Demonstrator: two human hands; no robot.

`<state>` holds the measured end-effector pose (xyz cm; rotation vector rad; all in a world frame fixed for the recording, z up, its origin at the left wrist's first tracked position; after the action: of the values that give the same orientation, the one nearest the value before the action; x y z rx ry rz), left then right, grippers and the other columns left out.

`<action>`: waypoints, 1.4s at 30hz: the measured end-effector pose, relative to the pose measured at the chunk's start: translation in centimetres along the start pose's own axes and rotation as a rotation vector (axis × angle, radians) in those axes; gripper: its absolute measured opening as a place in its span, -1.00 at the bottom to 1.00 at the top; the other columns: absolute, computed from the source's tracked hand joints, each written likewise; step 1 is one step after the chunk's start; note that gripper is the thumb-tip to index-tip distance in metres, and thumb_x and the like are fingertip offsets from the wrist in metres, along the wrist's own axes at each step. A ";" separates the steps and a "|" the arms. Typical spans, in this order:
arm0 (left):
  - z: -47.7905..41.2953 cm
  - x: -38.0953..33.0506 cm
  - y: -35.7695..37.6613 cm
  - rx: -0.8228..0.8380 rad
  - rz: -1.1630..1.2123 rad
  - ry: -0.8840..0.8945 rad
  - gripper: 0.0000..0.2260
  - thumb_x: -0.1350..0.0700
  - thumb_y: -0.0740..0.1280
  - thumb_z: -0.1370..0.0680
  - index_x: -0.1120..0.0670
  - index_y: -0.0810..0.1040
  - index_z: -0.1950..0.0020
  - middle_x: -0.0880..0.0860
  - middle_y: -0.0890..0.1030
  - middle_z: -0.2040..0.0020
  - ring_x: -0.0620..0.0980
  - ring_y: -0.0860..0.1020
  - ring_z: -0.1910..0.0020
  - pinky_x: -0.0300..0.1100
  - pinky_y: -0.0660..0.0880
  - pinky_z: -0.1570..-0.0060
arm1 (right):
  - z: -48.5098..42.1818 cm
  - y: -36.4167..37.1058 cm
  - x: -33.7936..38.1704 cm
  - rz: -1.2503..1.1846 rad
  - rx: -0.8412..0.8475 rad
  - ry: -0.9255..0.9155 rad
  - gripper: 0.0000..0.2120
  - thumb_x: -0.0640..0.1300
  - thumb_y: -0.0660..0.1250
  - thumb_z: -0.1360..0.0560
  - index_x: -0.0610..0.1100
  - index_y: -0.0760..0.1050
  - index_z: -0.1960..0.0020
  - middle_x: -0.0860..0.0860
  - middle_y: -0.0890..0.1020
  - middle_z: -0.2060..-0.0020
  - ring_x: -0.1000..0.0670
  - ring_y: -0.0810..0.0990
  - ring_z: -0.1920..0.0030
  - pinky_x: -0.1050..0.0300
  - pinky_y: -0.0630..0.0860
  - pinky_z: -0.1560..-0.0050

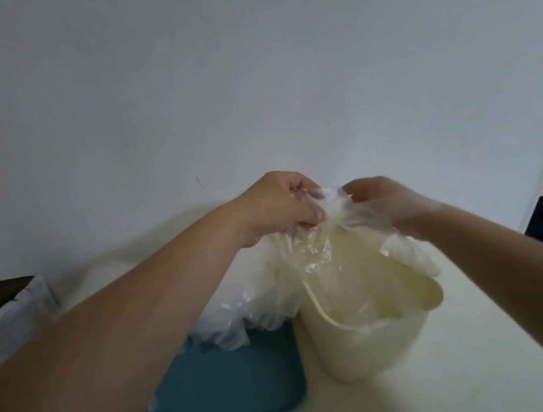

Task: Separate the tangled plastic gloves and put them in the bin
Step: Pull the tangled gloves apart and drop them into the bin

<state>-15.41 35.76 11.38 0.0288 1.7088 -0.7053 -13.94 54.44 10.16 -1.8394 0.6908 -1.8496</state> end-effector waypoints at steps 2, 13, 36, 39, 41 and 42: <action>-1.7 1.4 1.5 -0.004 -0.068 -0.047 -0.71 0.35 0.52 -0.48 0.15 0.62 -0.16 0.29 0.73 0.03 0.21 0.68 0.24 0.04 0.63 0.17 | -0.1 -2.8 -0.2 0.095 -0.128 -0.118 -0.59 -0.38 0.36 -0.57 -0.14 0.50 -0.38 -0.08 0.61 -0.20 -0.11 0.61 -0.16 0.13 0.59 -0.08; -3.7 4.2 1.3 -0.300 -0.232 -0.070 -0.67 0.29 0.39 -0.53 0.04 0.61 -0.25 0.02 0.61 -0.20 0.02 0.60 -0.19 -0.08 0.59 -0.22 | 4.6 8.1 1.0 0.676 0.333 -0.008 -0.34 0.14 0.14 -0.70 -0.02 -0.05 -0.69 -0.06 0.24 -0.62 -0.17 0.29 -0.57 -0.04 0.26 -0.50; 21.1 10.7 -11.4 -0.639 -0.454 -0.033 -0.94 0.07 0.45 -0.59 -0.10 0.67 0.04 -0.17 0.69 0.16 -0.13 0.64 0.24 -0.25 0.57 0.16 | 9.4 20.3 14.3 0.179 0.069 -0.542 -0.77 -0.02 0.28 -0.60 0.01 0.68 -0.12 0.08 0.72 -0.02 0.07 0.66 0.05 0.22 0.58 0.01; 23.8 15.7 -13.9 -0.607 -0.682 -0.240 -0.84 -0.08 0.44 -0.59 -0.08 0.58 -0.11 -0.13 0.60 -0.01 -0.07 0.61 0.05 -0.16 0.54 0.05 | 8.3 26.3 12.6 0.092 0.226 -0.433 -0.70 0.02 0.31 -0.61 -0.01 0.61 -0.29 0.04 0.70 -0.10 0.07 0.65 0.14 0.35 0.51 0.20; 24.8 19.2 -14.7 -0.519 -0.795 -0.381 -0.58 -0.16 0.46 -0.55 -0.03 0.51 -0.33 -0.05 0.52 -0.21 0.02 0.56 -0.14 -0.08 0.52 -0.10 | 7.4 29.2 11.2 0.063 0.279 -0.354 -0.65 0.03 0.33 -0.61 -0.01 0.55 -0.37 0.01 0.66 -0.18 0.01 0.66 0.03 0.21 0.59 0.04; 25.2 20.8 -14.9 -0.485 -0.805 -0.422 -0.50 -0.17 0.48 -0.53 0.00 0.48 -0.38 -0.01 0.49 -0.25 0.04 0.53 -0.20 -0.06 0.51 -0.15 | 7.0 30.2 10.7 0.052 0.287 -0.328 -0.63 0.03 0.34 -0.61 -0.01 0.53 -0.40 -0.02 0.64 -0.22 -0.03 0.66 -0.08 0.10 0.62 -0.09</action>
<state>-4.60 4.68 -3.09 -1.1187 1.4054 -0.7747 -8.29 23.95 -0.51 -1.8508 0.3337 -1.4756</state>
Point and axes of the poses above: each hand's wrist, its own z-axis away from the middle knuckle, its own y-axis out of the palm, x = y × z, the point moved 8 cm from there along -z, towards the middle knuckle
